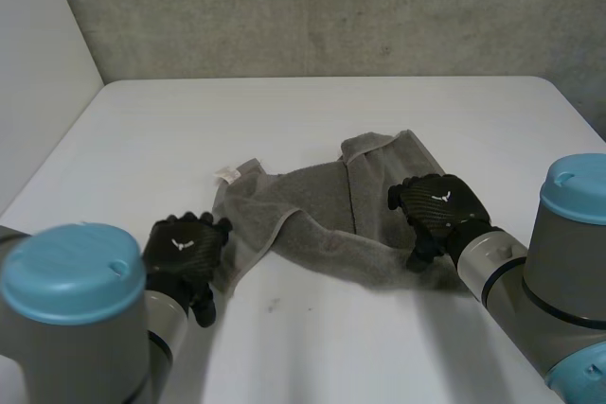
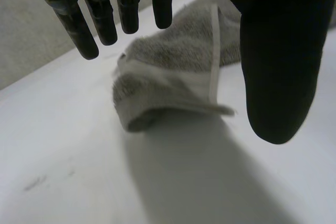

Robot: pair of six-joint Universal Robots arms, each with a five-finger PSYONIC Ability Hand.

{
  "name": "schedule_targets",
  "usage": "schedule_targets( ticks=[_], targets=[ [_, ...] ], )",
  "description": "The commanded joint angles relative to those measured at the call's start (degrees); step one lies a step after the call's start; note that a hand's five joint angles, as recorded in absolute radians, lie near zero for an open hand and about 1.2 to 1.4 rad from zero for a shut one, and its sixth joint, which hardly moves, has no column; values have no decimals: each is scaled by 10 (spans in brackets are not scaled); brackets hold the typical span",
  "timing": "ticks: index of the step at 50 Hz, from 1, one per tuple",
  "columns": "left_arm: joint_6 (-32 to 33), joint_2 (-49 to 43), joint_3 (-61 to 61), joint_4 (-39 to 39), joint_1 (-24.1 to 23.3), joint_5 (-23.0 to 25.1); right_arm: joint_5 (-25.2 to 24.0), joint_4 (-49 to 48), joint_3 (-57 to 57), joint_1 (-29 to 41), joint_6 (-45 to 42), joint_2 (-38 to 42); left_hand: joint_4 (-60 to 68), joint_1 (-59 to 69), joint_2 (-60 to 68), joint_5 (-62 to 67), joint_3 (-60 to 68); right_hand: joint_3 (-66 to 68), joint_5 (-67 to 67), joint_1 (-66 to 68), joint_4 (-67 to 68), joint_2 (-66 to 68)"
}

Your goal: Fold the towel.

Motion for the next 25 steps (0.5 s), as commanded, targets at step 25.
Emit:
schedule_targets(
  ticks=[25],
  targets=[
    [101, -116, 17, 141, 10, 3, -2, -2, 5, -1, -1, 2, 147, 148, 148, 147, 148, 7, 13, 34, 8, 3]
  ],
)
